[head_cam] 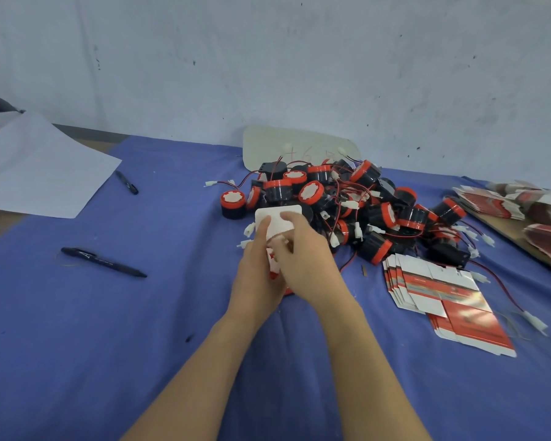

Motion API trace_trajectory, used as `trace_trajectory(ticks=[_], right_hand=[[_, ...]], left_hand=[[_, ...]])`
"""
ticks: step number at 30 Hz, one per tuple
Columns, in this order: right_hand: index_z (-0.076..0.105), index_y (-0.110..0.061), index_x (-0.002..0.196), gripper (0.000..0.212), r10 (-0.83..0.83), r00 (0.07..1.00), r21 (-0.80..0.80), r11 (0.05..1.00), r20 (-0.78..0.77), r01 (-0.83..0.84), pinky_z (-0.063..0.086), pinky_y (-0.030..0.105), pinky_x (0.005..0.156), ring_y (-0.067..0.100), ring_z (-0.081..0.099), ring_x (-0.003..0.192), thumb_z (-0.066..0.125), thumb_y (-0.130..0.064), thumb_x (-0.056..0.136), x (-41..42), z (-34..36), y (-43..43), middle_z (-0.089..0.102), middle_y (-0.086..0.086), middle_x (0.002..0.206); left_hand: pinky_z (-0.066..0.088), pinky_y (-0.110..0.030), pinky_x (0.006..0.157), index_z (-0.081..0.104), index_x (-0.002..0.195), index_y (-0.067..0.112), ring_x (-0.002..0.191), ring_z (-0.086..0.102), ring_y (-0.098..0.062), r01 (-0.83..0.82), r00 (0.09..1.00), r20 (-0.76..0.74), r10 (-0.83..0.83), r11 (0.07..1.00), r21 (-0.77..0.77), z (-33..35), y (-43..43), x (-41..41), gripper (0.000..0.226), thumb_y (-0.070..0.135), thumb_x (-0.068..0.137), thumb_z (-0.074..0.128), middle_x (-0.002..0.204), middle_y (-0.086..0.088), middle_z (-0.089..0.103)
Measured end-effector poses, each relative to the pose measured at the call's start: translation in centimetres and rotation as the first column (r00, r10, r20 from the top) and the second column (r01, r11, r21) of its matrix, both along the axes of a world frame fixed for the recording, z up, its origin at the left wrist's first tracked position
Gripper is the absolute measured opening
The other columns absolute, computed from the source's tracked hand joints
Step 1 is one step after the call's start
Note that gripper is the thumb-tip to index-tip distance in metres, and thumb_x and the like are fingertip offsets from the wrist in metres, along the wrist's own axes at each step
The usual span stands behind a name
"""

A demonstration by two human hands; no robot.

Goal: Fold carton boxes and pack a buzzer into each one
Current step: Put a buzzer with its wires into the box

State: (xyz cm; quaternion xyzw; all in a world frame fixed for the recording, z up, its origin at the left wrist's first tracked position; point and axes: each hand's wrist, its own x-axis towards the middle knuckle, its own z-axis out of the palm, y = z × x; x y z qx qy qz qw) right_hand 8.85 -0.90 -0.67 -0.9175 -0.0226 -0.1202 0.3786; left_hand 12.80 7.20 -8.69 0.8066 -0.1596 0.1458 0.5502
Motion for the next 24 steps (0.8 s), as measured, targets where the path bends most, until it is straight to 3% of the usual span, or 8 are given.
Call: trace_trajectory(ticks=[3, 5, 7, 9, 14, 17, 19, 24], right_hand=[[0.053, -0.012, 0.115, 0.020, -0.011, 1.000, 0.535, 0.845, -0.024, 0.022, 0.049, 0.015, 0.055, 0.013, 0.068, 0.077, 0.055, -0.012, 0.094, 0.5, -1.1, -0.4, 0.072, 0.005, 0.091], [0.061, -0.010, 0.103, 0.011, -0.050, 0.999, 0.680, 0.733, 0.001, 0.036, 0.047, 0.016, 0.051, 0.006, 0.064, 0.063, 0.057, -0.015, 0.095, 1.0, -1.7, -0.8, 0.073, 0.001, 0.079], [0.062, -0.007, 0.099, 0.015, -0.107, 0.994, 0.711, 0.701, 0.023, 0.059, 0.042, 0.015, 0.046, 0.002, 0.054, 0.048, 0.054, -0.019, 0.096, 1.3, -2.0, -1.3, 0.069, -0.005, 0.062], [0.057, -0.009, 0.100, 0.015, -0.191, 0.981, 0.644, 0.754, 0.026, 0.130, 0.041, 0.018, 0.046, 0.004, 0.050, 0.045, 0.056, -0.023, 0.096, 1.7, -2.2, -1.7, 0.064, -0.005, 0.057], [0.059, -0.012, 0.107, 0.016, -0.251, 0.966, 0.214, 0.948, 0.057, 0.234, 0.052, 0.024, 0.066, 0.016, 0.062, 0.074, 0.055, -0.021, 0.095, 1.7, -2.4, -2.2, 0.068, 0.004, 0.089], [0.061, -0.009, 0.113, 0.021, -0.187, 0.981, -0.123, 0.974, 0.041, 0.191, 0.050, 0.034, 0.077, 0.023, 0.060, 0.092, 0.048, -0.015, 0.097, 1.7, -2.0, -2.4, 0.066, 0.008, 0.104], [0.062, -0.008, 0.107, 0.020, -0.160, 0.986, -0.305, 0.938, 0.046, 0.166, 0.048, 0.036, 0.073, 0.026, 0.057, 0.092, 0.045, -0.010, 0.097, 1.6, -2.0, -2.3, 0.064, 0.011, 0.104], [0.048, -0.008, 0.113, 0.019, -0.283, 0.954, -0.180, 0.938, 0.104, 0.298, 0.051, 0.044, 0.071, 0.030, 0.059, 0.085, 0.048, -0.005, 0.094, 1.0, -2.6, -2.1, 0.062, 0.011, 0.095]], left_hand=[[0.039, -0.007, 0.087, 0.024, 0.148, 0.027, 0.118, 0.049, -0.008, 0.015, 0.999, -0.027, -0.017, 0.998, -0.067, -0.7, -0.1, 0.3, 0.079, 0.005, 0.085, 0.065, 0.139, -0.001, 0.047], [0.050, -0.029, 0.092, 0.021, 0.149, 0.032, 0.116, 0.055, -0.015, 0.033, 0.997, -0.065, -0.040, 0.995, -0.099, -0.4, -0.3, 0.1, 0.078, 0.008, 0.087, 0.062, 0.133, 0.002, 0.053], [0.053, -0.038, 0.088, 0.017, 0.148, 0.038, 0.108, 0.057, -0.013, 0.013, 0.998, -0.064, -0.016, 0.999, -0.048, -0.5, -0.4, 0.2, 0.078, 0.013, 0.088, 0.060, 0.126, 0.005, 0.056], [0.053, -0.038, 0.085, 0.014, 0.145, 0.045, 0.106, 0.057, -0.013, -0.002, 0.998, -0.056, 0.000, 1.000, -0.027, -0.4, -0.3, 0.0, 0.078, 0.017, 0.087, 0.058, 0.124, 0.006, 0.056], [0.054, -0.043, 0.088, 0.013, 0.132, 0.060, 0.108, 0.057, -0.015, -0.003, 0.997, -0.082, -0.001, 0.999, -0.045, -0.1, -0.4, -0.2, 0.079, 0.020, 0.086, 0.062, 0.117, 0.014, 0.051], [0.053, -0.046, 0.089, 0.013, 0.131, 0.061, 0.107, 0.057, -0.019, 0.002, 0.996, -0.091, -0.009, 0.997, -0.074, -0.1, -0.5, 0.0, 0.079, 0.020, 0.084, 0.060, 0.120, 0.004, 0.055], [0.053, -0.045, 0.086, 0.011, 0.132, 0.061, 0.103, 0.058, -0.019, -0.011, 0.997, -0.082, 0.006, 0.998, -0.056, -0.1, -0.5, 0.0, 0.079, 0.020, 0.084, 0.059, 0.118, 0.003, 0.056], [0.053, -0.044, 0.086, 0.010, 0.134, 0.060, 0.106, 0.056, -0.016, -0.007, 0.998, -0.064, 0.004, 0.999, -0.044, -0.1, -0.4, -0.3, 0.079, 0.022, 0.084, 0.058, 0.120, 0.010, 0.050]])
